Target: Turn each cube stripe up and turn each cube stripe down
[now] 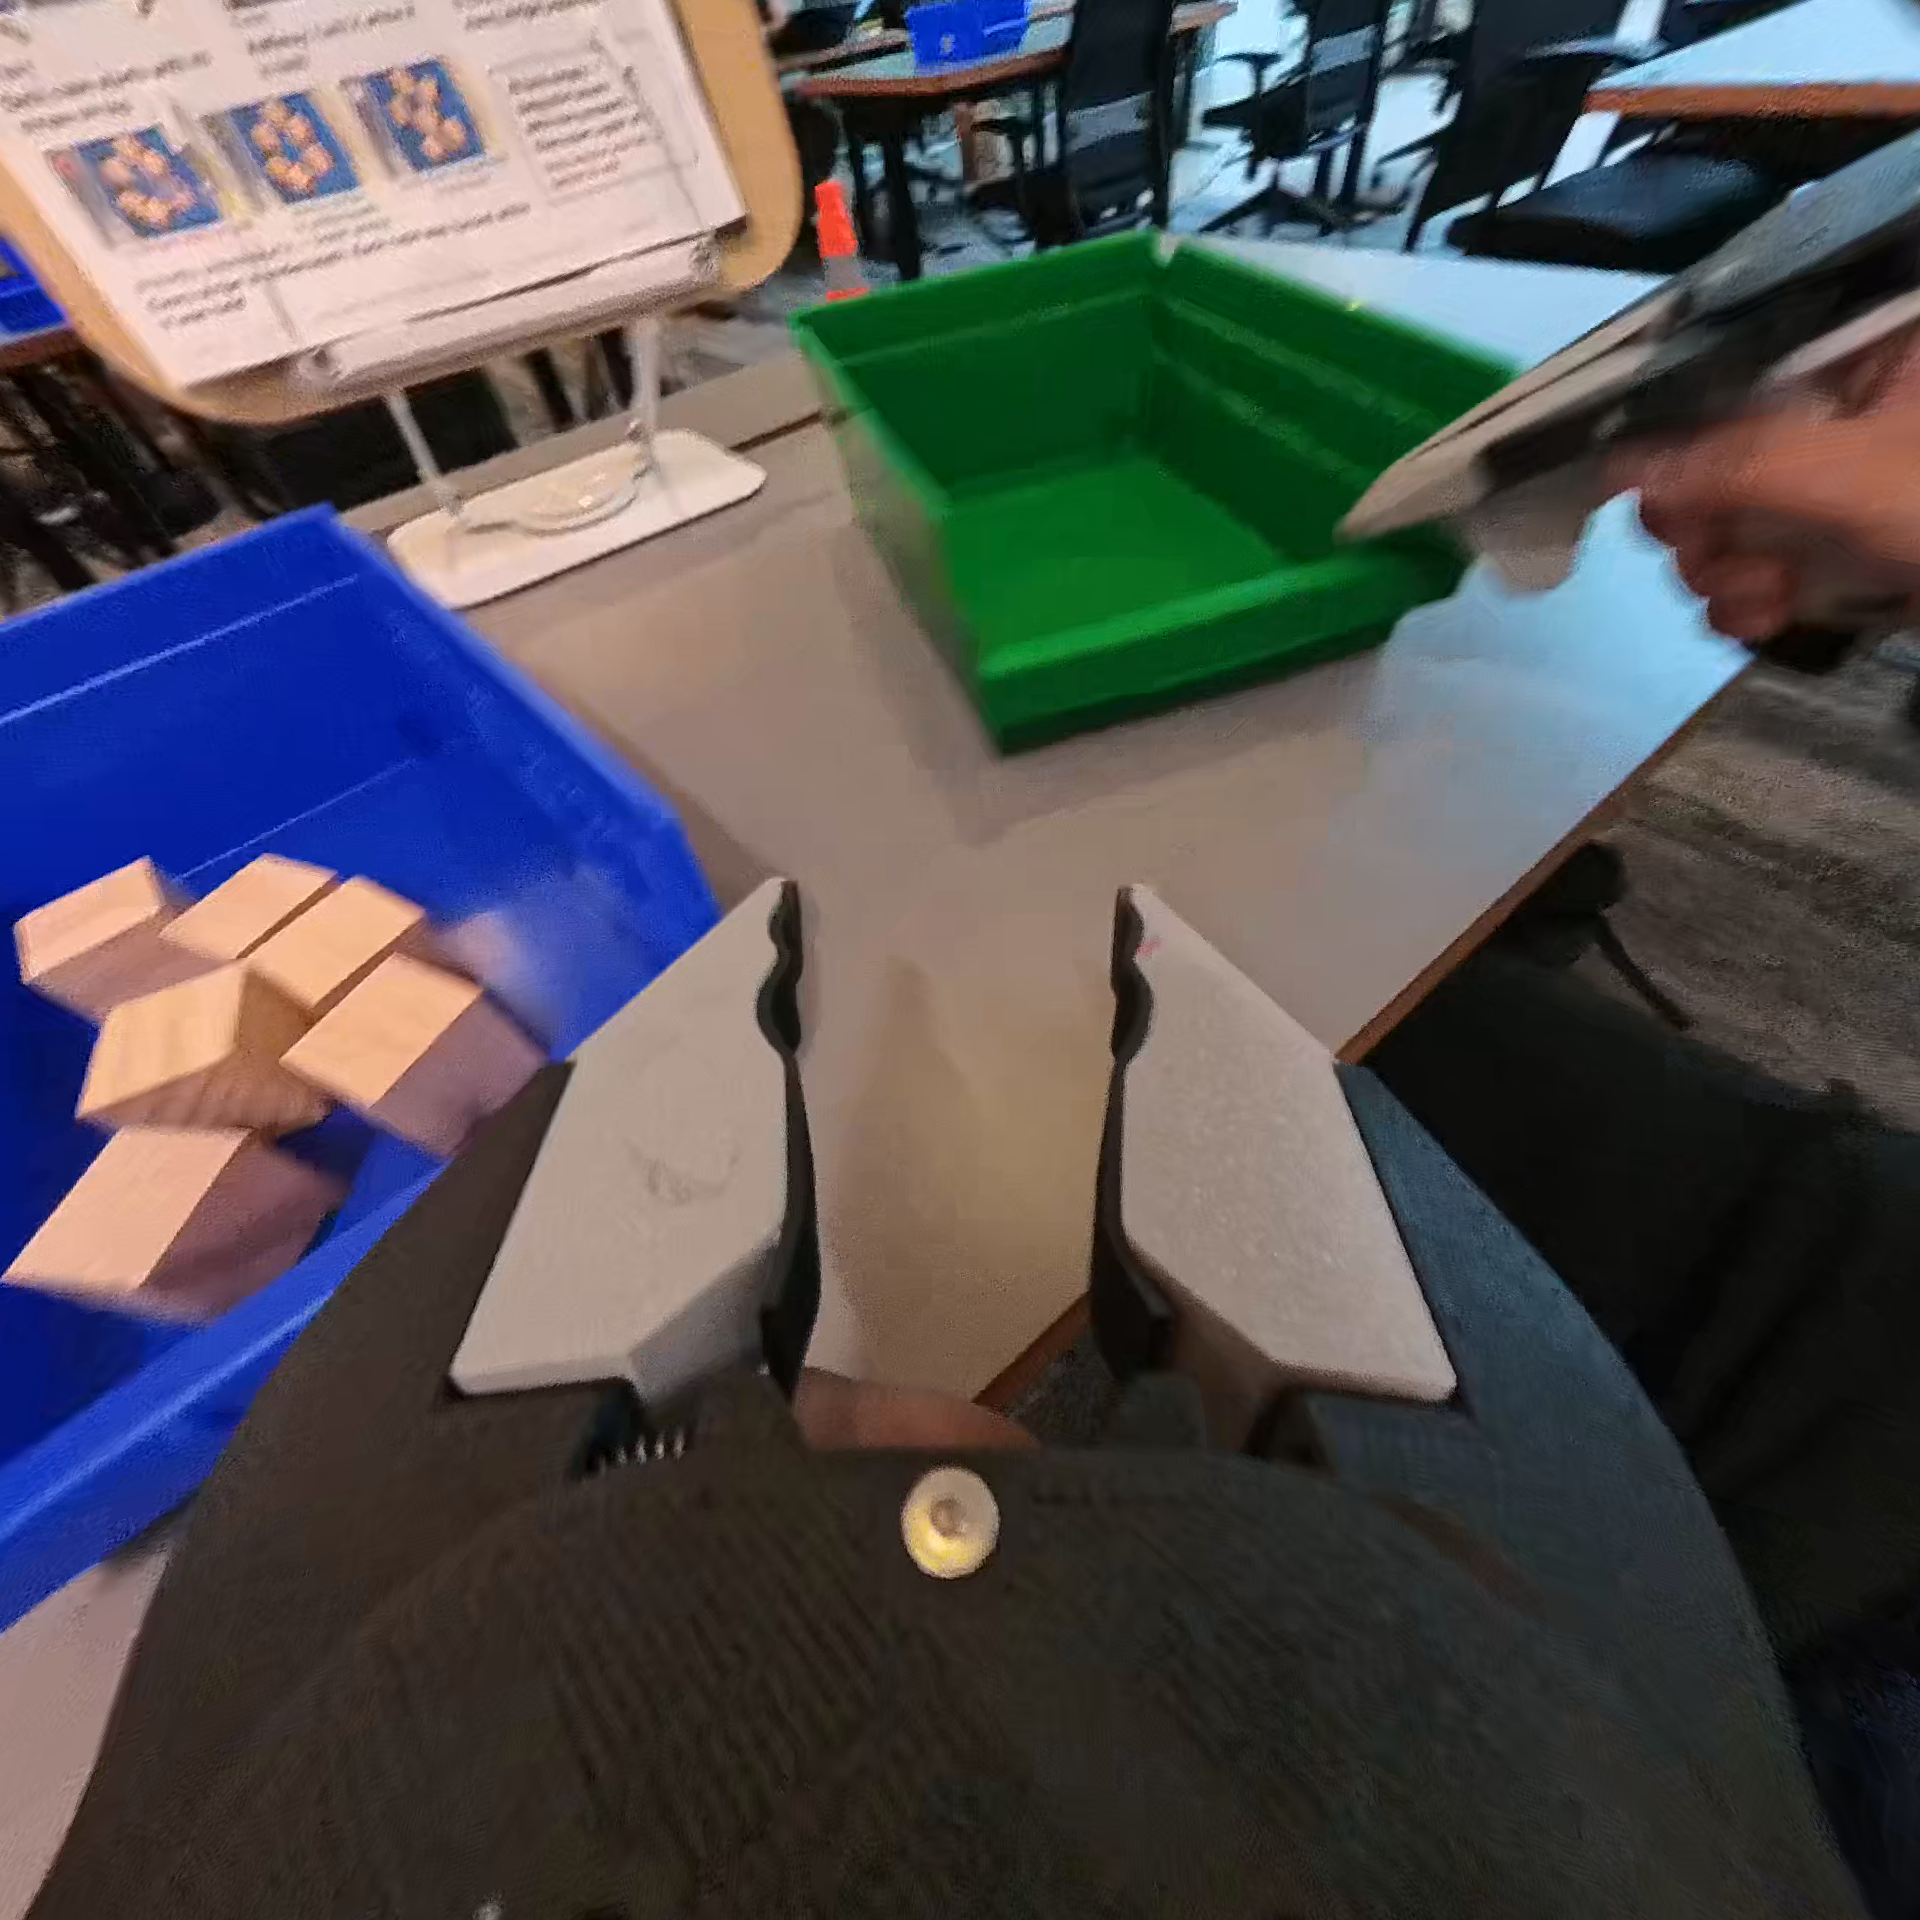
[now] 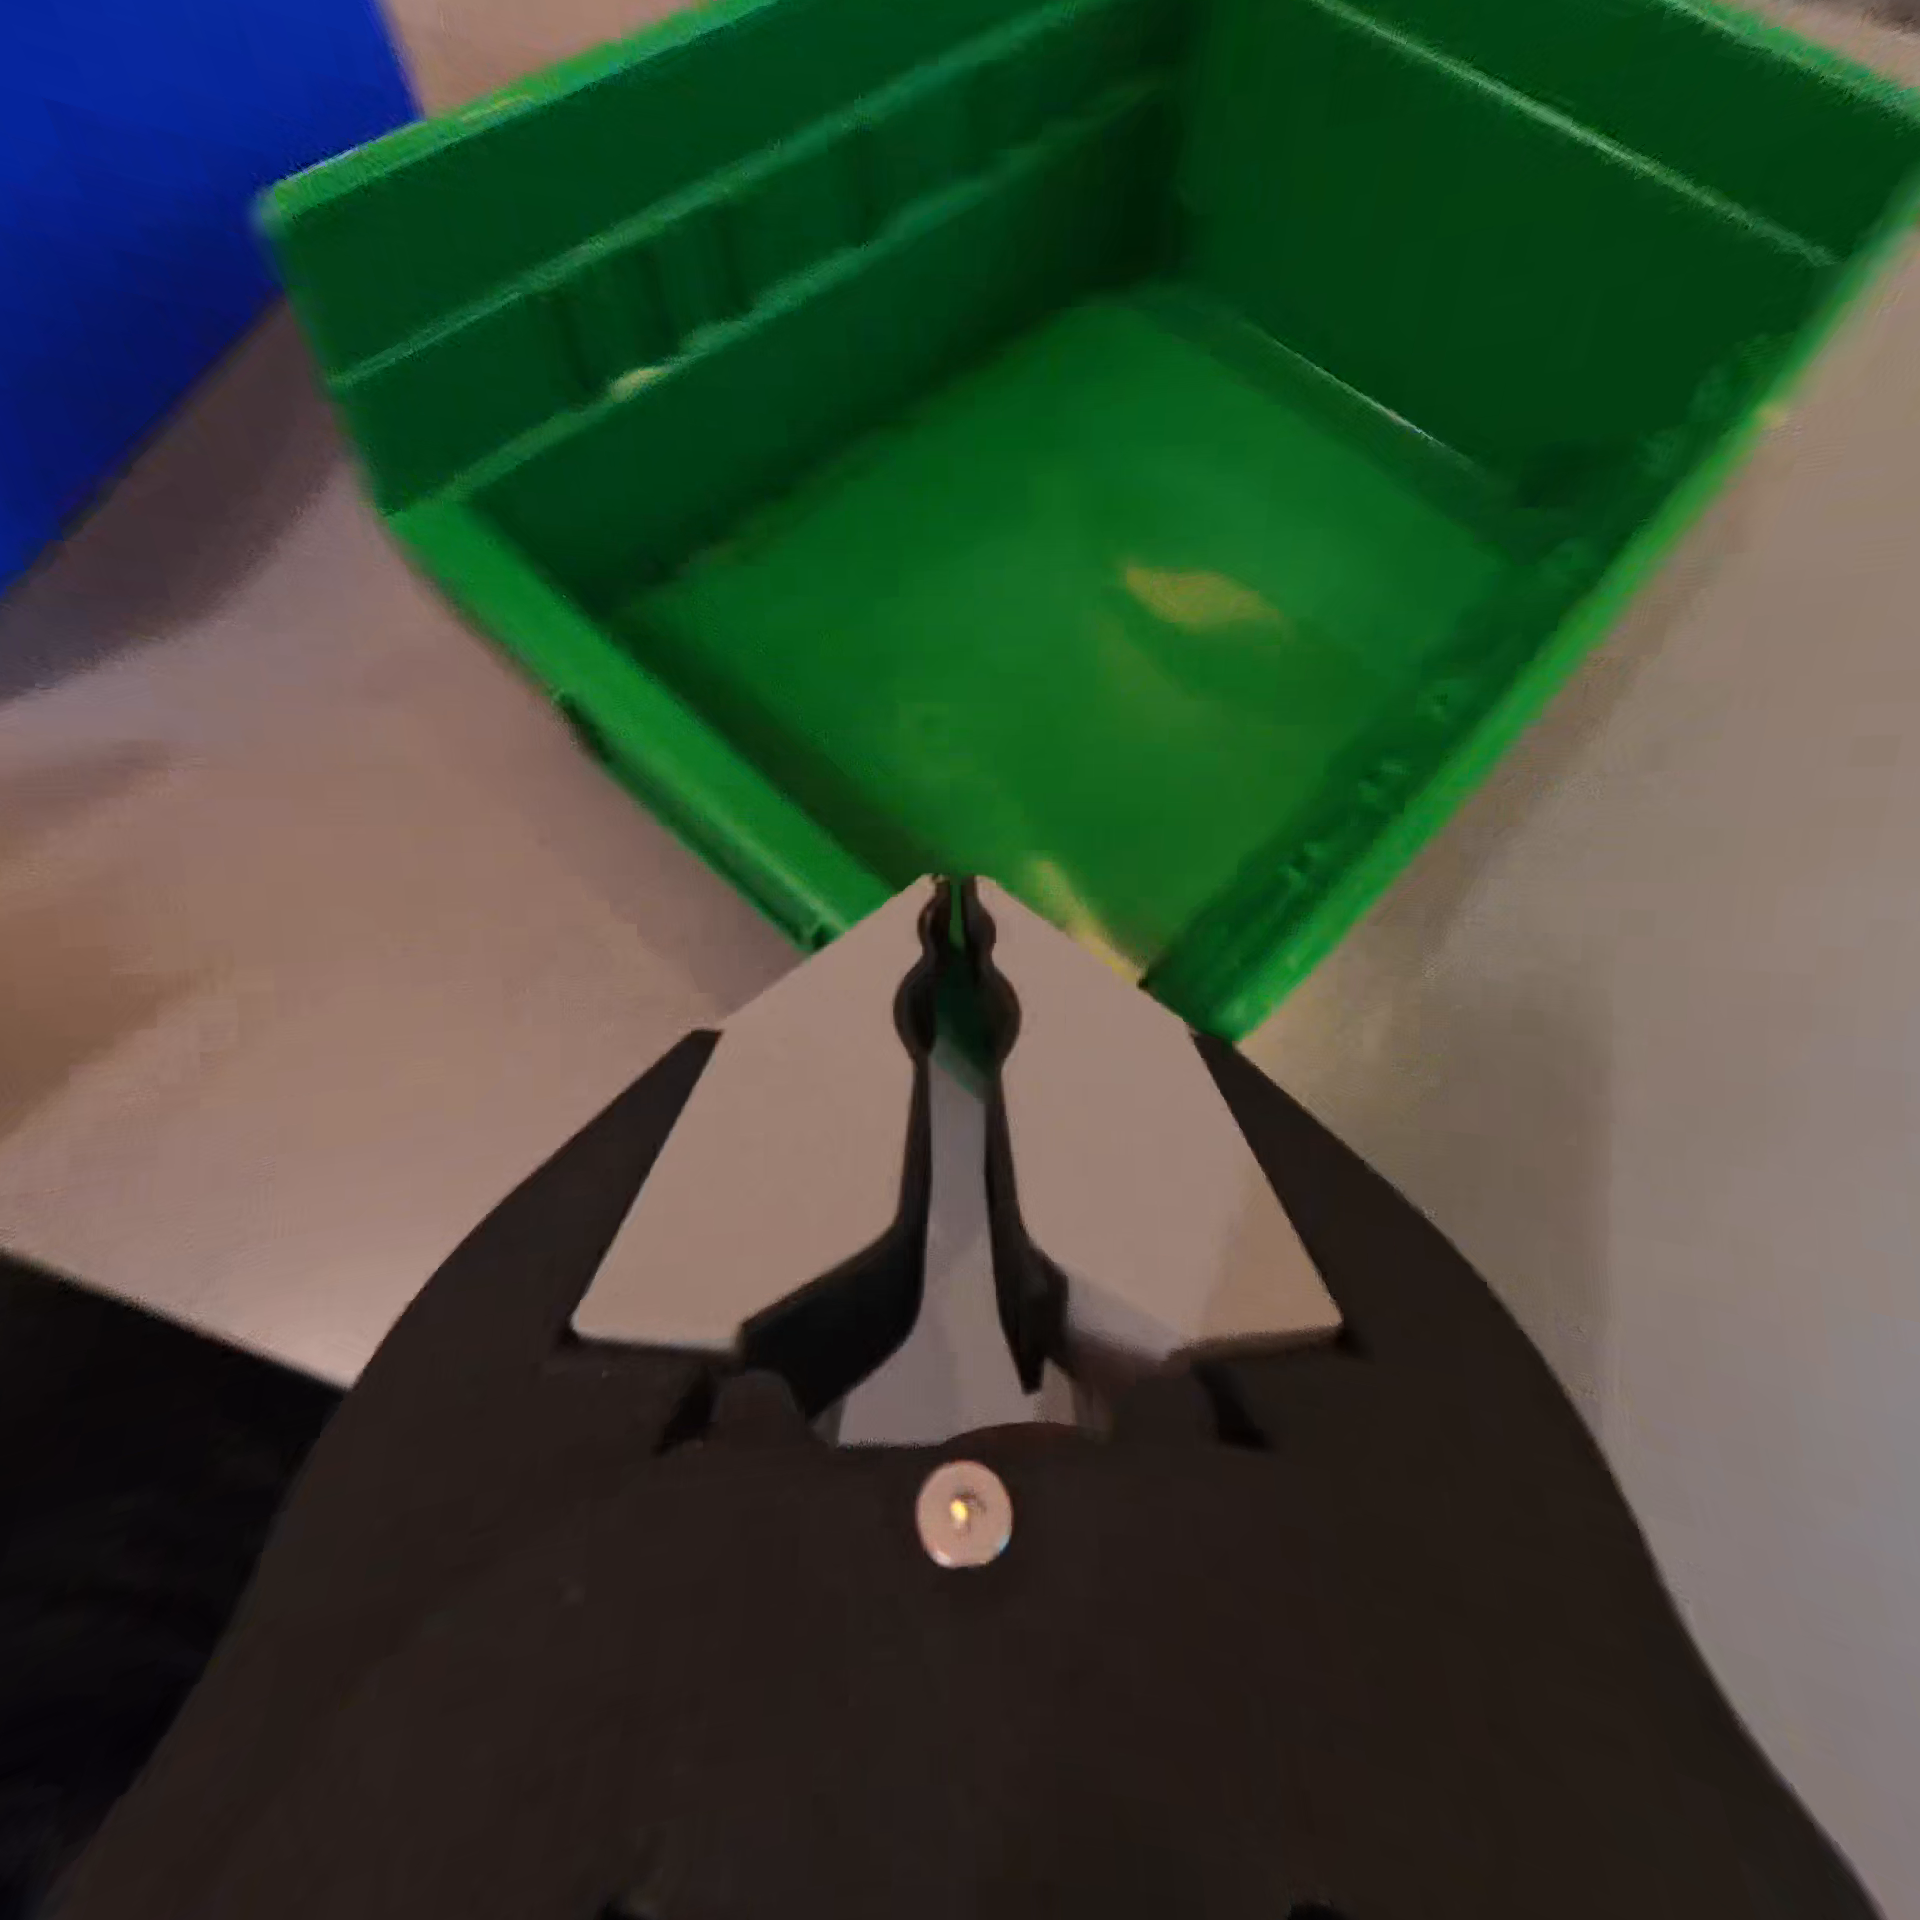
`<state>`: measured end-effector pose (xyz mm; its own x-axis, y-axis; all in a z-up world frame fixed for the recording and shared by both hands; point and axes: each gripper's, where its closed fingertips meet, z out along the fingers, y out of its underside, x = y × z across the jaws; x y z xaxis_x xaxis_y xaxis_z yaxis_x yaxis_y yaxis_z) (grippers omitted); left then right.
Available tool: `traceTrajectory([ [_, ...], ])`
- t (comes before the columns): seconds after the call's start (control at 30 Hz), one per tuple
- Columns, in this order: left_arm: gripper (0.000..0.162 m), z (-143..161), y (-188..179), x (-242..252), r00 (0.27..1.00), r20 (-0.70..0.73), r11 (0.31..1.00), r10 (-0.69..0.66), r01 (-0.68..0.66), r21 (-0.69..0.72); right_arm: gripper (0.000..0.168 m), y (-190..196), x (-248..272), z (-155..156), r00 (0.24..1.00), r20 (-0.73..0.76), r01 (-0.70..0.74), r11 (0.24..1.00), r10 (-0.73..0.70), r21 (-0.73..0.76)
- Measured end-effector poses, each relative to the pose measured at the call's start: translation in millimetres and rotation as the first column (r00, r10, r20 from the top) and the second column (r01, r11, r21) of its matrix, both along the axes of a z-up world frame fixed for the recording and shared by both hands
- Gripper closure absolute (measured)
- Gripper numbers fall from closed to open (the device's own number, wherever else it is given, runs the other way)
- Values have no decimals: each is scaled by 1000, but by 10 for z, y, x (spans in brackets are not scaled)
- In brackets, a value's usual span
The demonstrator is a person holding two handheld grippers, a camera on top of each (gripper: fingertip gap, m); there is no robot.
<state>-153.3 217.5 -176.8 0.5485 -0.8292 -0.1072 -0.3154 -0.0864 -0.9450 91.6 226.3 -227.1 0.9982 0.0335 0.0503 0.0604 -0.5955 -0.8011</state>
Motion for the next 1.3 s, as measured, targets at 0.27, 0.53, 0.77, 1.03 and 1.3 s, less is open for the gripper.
traceTrajectory([
  [0.27,99,-99,323,-363,991,-22,991,130,-130,12,126,-226,883,126,975,-196,119,992,-107,49],
  [0.53,77,-290,766,-105,941,-53,940,333,-327,97,90,-210,-527,329,937,-167,-292,950,307,108],
  [0.77,151,-428,1120,-154,877,-187,896,442,-425,126,151,247,-203,18,987,162,-32,997,19,74],
  [1.03,159,-431,1298,-830,828,-104,834,551,-550,40,162,49,626,-4,980,84,176,983,-179,44],
  [1.3,159,-426,1196,-717,816,-95,821,571,-570,38,167,129,594,4,962,154,213,972,-226,96],
])
